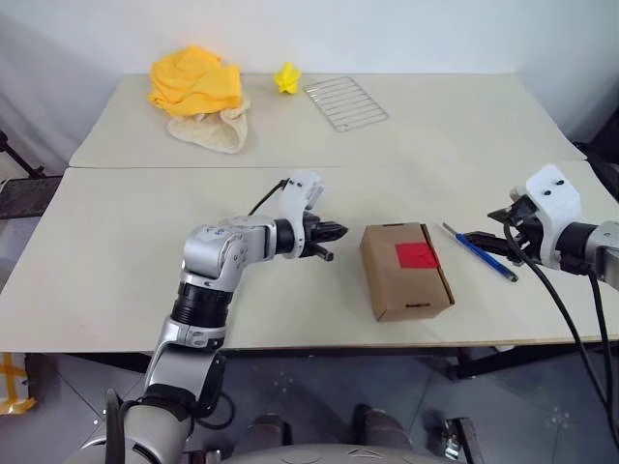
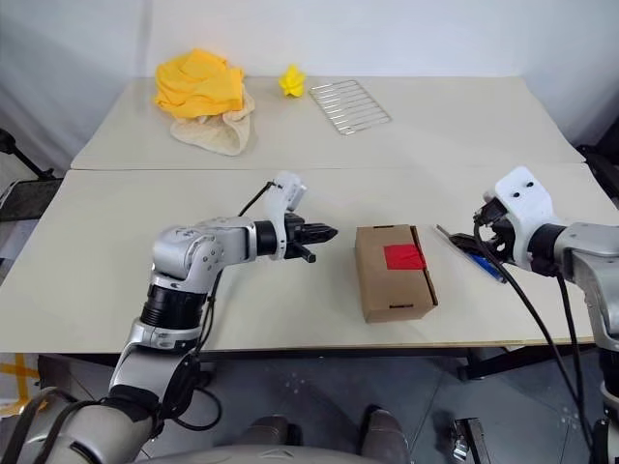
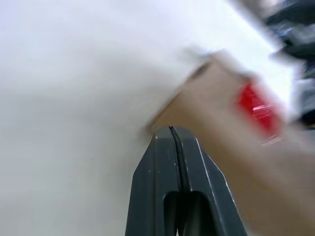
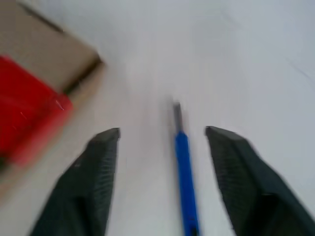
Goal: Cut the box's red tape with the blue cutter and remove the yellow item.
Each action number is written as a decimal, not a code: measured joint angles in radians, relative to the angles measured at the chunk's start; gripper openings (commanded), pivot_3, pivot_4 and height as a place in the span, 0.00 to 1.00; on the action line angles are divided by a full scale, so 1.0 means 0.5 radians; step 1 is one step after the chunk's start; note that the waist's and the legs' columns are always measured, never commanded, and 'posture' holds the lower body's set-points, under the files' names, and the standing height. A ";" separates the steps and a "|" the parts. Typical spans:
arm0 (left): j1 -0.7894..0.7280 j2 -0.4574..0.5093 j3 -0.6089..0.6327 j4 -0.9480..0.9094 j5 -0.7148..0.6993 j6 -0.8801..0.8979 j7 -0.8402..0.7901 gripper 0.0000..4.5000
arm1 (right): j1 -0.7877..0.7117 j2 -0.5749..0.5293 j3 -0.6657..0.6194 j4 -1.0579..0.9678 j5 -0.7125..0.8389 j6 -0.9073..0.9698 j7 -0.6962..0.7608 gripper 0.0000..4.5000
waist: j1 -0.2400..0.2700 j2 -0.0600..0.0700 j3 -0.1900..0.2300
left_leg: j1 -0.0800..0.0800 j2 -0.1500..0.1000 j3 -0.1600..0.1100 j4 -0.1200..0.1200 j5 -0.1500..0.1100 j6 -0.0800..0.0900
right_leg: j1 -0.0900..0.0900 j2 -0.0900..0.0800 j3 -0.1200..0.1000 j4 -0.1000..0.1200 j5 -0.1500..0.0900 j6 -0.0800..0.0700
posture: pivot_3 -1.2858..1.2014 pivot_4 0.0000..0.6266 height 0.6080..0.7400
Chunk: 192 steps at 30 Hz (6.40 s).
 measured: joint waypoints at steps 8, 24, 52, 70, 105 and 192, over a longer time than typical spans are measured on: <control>-0.038 -0.076 -0.214 -0.030 -0.061 0.003 -0.097 0.00 | 0.198 0.063 -0.034 -0.286 0.148 0.278 -0.127 1.00 | 0.006 0.000 0.000 | 0.001 0.000 0.002 0.000 0.000 0.000 | 0.000 0.000 0.001 0.001 0.000 0.000 | 0.52 0.24 1.00; -0.045 -0.046 -0.639 0.171 0.212 -0.403 -0.267 0.00 | 0.385 0.012 -0.021 -0.226 0.181 0.031 -0.149 1.00 | 0.040 -0.005 -0.004 | 0.009 -0.001 0.001 0.003 0.000 0.001 | 0.011 0.000 0.002 0.001 0.000 0.000 | 0.52 0.24 1.00; 0.003 -0.040 -0.661 0.147 0.269 -0.440 -0.328 0.00 | 0.737 -0.047 -0.111 0.002 0.163 -0.035 -0.129 1.00 | 0.078 -0.016 -0.011 | 0.008 -0.001 -0.004 0.007 -0.001 0.003 | 0.015 0.000 0.000 -0.001 0.001 0.001 | 0.52 0.24 1.00; 0.017 -0.006 -0.675 0.124 0.305 -0.479 -0.366 0.00 | 0.771 -0.055 -0.039 0.216 0.025 -0.256 -0.086 1.00 | 0.060 -0.014 -0.012 | 0.009 -0.001 -0.004 0.006 -0.001 0.003 | 0.015 0.000 0.000 -0.002 0.001 0.001 | 0.52 0.24 1.00; -0.031 -0.018 -0.714 0.166 0.361 -0.532 -0.413 0.00 | -0.044 -0.109 0.102 0.961 0.540 0.628 0.317 1.00 | 0.032 -0.006 -0.011 | 0.006 -0.002 -0.004 0.006 -0.001 0.003 | 0.013 -0.001 -0.001 -0.003 0.001 0.001 | 0.52 0.24 1.00; 0.024 -0.149 -0.638 0.472 0.512 -0.723 -0.294 0.00 | -1.127 -0.222 0.674 0.794 1.256 1.178 -0.650 0.00 | 0.040 -0.003 -0.009 | 0.000 -0.002 -0.003 0.006 -0.001 0.003 | 0.007 -0.002 0.000 -0.004 0.002 0.002 | 0.52 0.24 1.00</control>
